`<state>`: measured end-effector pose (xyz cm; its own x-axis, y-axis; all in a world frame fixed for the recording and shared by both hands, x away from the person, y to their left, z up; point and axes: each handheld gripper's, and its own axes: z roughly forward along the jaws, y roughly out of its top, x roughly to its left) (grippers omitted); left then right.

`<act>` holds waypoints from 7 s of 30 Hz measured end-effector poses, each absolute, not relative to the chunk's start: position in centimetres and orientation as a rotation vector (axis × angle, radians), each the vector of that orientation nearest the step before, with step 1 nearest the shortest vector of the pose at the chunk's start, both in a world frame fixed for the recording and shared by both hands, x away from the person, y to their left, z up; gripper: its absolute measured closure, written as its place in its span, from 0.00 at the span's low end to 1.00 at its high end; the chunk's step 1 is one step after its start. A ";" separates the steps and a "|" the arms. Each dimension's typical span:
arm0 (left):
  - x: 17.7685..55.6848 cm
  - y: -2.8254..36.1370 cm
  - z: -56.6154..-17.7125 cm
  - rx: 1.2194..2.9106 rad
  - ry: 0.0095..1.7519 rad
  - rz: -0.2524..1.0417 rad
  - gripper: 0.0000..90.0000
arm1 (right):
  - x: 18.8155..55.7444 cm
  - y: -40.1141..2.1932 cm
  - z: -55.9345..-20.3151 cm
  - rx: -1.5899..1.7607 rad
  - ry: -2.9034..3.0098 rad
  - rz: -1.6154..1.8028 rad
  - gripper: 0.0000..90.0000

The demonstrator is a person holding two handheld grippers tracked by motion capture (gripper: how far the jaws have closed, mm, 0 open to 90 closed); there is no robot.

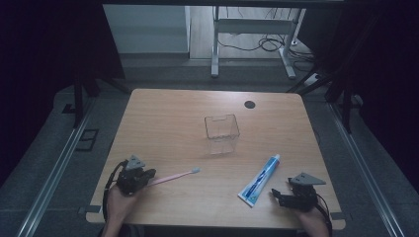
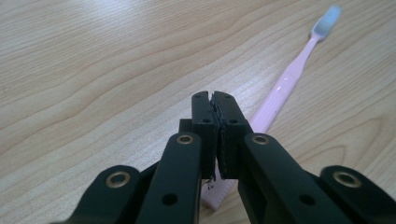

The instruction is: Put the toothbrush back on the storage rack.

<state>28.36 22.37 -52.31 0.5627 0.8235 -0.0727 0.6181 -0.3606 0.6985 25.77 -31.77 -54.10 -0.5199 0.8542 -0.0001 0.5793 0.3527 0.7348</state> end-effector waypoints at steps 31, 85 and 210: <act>26.6 19.9 -53.0 2.186 1.112 0.324 0.94 | 25.8 -31.8 -54.1 1.257 2.236 0.979 0.21; 30.0 11.8 -50.9 2.528 1.120 0.184 0.84 | 25.8 -31.7 -54.1 1.257 2.238 0.979 0.21; 38.1 5.0 -37.8 2.321 0.810 0.329 0.88 | 26.1 -30.8 -54.1 1.243 2.253 0.982 0.19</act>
